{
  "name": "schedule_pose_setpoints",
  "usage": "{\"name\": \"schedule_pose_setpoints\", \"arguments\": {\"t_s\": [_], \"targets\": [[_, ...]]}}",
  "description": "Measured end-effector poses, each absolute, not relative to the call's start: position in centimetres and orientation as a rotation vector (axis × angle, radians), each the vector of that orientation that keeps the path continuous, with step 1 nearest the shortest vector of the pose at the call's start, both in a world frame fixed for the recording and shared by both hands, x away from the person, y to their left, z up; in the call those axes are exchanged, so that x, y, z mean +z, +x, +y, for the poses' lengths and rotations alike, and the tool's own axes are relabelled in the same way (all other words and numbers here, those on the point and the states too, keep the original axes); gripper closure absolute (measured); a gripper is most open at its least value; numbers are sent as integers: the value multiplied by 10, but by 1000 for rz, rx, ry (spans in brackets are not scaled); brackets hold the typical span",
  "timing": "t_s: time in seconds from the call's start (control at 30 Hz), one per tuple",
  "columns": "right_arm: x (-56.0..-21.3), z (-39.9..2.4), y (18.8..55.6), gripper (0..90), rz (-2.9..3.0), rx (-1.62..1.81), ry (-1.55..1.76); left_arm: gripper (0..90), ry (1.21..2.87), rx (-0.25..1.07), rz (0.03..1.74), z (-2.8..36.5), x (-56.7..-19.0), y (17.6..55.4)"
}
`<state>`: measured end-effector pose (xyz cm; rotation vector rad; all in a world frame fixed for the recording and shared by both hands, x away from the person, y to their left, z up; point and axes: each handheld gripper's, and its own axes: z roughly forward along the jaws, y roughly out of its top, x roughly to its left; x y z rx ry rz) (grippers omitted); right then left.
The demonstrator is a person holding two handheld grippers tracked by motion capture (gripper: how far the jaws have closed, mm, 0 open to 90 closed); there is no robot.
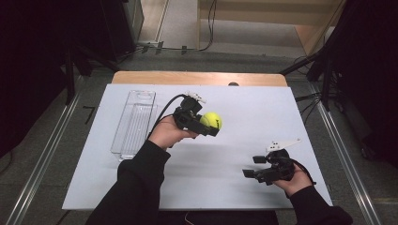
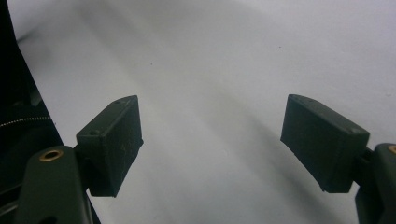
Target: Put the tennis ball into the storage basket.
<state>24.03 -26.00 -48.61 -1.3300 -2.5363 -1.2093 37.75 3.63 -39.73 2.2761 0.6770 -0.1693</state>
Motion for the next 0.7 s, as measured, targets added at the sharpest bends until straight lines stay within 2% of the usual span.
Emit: {"name": "schedule_pose_setpoints", "arguments": {"t_s": [0.7], "targets": [[-486, -260, 240, 184, -2536, -1208, -1332, 262, 2267, -151, 727, 56, -395, 385]]}}
